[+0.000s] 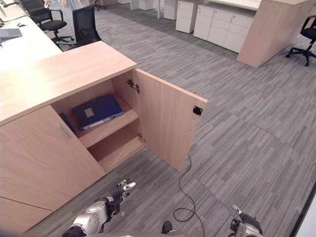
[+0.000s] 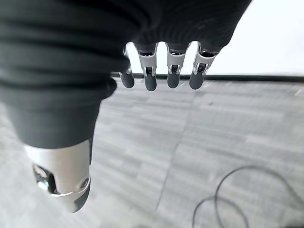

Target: Put the empty folder in the office cabinet

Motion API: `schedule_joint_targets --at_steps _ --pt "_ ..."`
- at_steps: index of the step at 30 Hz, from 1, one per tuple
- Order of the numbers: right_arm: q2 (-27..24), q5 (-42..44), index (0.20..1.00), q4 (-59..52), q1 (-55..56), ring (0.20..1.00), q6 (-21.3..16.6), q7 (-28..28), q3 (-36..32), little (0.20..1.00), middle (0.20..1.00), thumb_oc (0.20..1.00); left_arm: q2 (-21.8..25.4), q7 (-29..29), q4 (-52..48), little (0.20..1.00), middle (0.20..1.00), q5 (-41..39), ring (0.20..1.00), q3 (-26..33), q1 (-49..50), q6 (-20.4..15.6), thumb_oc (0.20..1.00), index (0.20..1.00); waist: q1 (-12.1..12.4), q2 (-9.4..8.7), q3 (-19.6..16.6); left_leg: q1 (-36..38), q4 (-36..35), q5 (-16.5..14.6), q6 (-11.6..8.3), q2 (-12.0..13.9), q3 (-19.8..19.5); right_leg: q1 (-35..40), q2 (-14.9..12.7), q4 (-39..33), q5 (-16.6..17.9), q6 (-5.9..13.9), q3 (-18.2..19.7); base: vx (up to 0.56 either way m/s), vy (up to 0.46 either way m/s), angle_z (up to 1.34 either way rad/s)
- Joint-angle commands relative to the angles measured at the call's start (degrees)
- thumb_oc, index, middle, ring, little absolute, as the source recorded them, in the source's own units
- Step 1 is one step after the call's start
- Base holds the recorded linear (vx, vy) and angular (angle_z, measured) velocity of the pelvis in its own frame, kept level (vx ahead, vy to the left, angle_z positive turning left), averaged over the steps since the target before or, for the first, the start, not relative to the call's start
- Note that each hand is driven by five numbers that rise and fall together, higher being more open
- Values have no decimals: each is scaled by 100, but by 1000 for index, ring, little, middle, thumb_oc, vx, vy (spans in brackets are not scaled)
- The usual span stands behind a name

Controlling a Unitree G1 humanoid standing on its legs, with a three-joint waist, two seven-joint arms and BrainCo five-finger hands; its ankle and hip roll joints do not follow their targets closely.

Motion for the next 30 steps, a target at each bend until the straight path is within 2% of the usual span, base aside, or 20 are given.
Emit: schedule_joint_targets --at_steps 1,4,5,10,11,14,15,19,20,21,22,23,24,25,26,27,28,30 --pt "25 -518 1000 -272 -323 1000 -145 -144 97 1000 1000 1000 147 43 -244 1000 1000 -169 1000 294 64 -185 1000 1000 199 -105 273 -367 -333 -315 317 -489 -188 336 -22 46 -683 607 251 12 31 19" --pt "-115 -806 1000 -868 -375 1000 -188 -172 228 1000 1000 1000 160 47 -213 1000 1000 -124 1000 359 139 -181 1000 1000 291 -27 370 -580 -627 -127 344 -736 -694 357 110 46 -664 613 526 32 72 -76" --pt "-241 -1069 1000 -1229 -409 1000 -218 -172 334 1000 1000 1000 174 -9 -148 1000 1000 -78 1000 350 145 -200 1000 1000 309 49 391 -588 -783 -45 377 -841 -799 380 158 46 -662 632 621 53 97 -66" --pt "-364 -1399 1000 -1739 -489 1000 -233 -164 475 1000 1000 1000 192 -23 -82 1000 1000 -1 1000 369 135 -235 1000 1000 310 110 367 -414 -987 -3 428 -827 -582 350 186 46 -645 646 738 62 138 -82" --pt "-469 -1606 1000 -1910 -756 1000 -254 -76 714 1000 1000 1000 256 -42 -157 1000 1000 -18 1000 361 177 -284 1000 1000 333 111 303 -283 -1044 -115 503 -893 -539 269 160 46 -636 704 849 85 184 -56" --pt "-513 -1707 1000 -1945 -847 1000 -245 -31 812 1000 1000 1000 294 -59 -199 1000 1000 -31 1000 362 193 -295 1000 1000 361 121 282 -254 -1049 -157 530 -914 -478 249 131 46 -638 736 892 62 216 -52" --pt "-648 -2073 1000 -2219 -1191 1000 -199 78 1086 1000 1000 1000 379 -97 -303 1000 1000 -43 1000 412 287 -343 1000 1000 451 159 257 -205 -1003 -307 641 -1024 -315 187 -28 46 -570 875 1023 28 249 -44" --pt "-734 -2146 1000 -2307 -1457 1000 -182 91 1182 1000 1000 1000 413 -93 -317 1000 1000 20 1000 422 339 -379 1000 1000 516 233 261 -189 -901 -439 745 -1117 -101 169 -245 66 -522 1016 1107 26 256 -59" --pt "-814 -2210 1000 -2315 -1708 1000 -156 106 1261 1000 1000 1000 464 -105 -334 1000 1000 38 1000 456 402 -393 1000 1000 585 337 263 -149 -921 -500 802 -1179 85 10 -505 283 -476 1165 1076 2 183 -46" --pt "-815 -2210 1000 -2313 -1711 1000 -157 107 1263 1000 1000 1000 462 -105 -334 1000 1000 38 1000 457 402 -393 1000 1000 595 337 263 -148 -923 -501 804 -1179 97 1 -505 292 -481 1167 1089 -17 306 -60" --pt "-919 -2272 1000 -2375 -2099 1000 -137 148 1375 1000 1000 1000 481 -130 -235 1000 1000 74 1000 570 453 -410 1000 1000 676 374 297 -55 -1036 -530 797 -1200 371 -354 -773 378 -105 1375 947 -18 126 -52" --pt "-920 -2271 1000 -2372 -2104 1000 -138 149 1377 1000 1000 1000 479 -131 -233 1000 1000 75 1000 572 449 -411 1000 1000 680 376 293 -61 -1036 -531 796 -1196 376 -364 -770 380 -104 1374 952 -25 115 -84" --pt "-1000 -2235 1000 -2434 -2157 1000 -149 96 1346 1000 1000 1000 512 -120 -241 1000 1000 66 1000 582 425 -406 1000 1000 680 372 343 -83 -1000 -525 810 -1192 368 -528 -694 372 -60 1288 912 -15 -19 -78" --pt "-1066 -2164 1000 -2479 -2246 1000 -177 73 1332 1000 1000 1000 529 -139 -214 1000 1000 66 1000 595 396 -399 1000 1000 640 360 394 -109 -980 -510 815 -1202 324 -683 -578 334 -34 1244 944 29 -38 -53" --pt "-1183 -2099 1000 -2571 -2319 1000 -228 22 1320 1000 1000 1000 550 -156 -273 1000 1000 61 1000 593 399 -403 1000 1000 564 343 433 -94 -959 -513 840 -1232 228 -949 -348 317 -9 1149 993 38 -30 3" --pt "-1185 -2097 1000 -2568 -2322 1000 -230 22 1323 1000 1000 1000 548 -156 -274 1000 1000 60 1000 594 399 -403 1000 1000 561 351 433 -92 -960 -519 838 -1225 223 -950 -342 326 -16 1146 988 94 -69 38" --pt "-1404 -2043 1000 -2638 -2331 1000 -272 -38 1297 1000 1000 1000 630 -159 -339 1000 1000 102 1000 570 358 -354 1000 1000 473 279 508 -81 -937 -511 845 -1260 71 -1014 -194 382 -62 1111 1172 50 -50 45" --pt "-1449 -1991 1000 -2634 -2369 1000 -304 41 1289 1000 1000 1000 636 -195 -342 1000 1000 108 1000 564 343 -383 1000 1000 470 233 514 -66 -917 -537 833 -1272 5 -877 -207 220 -16 1105 1188 76 -76 55"
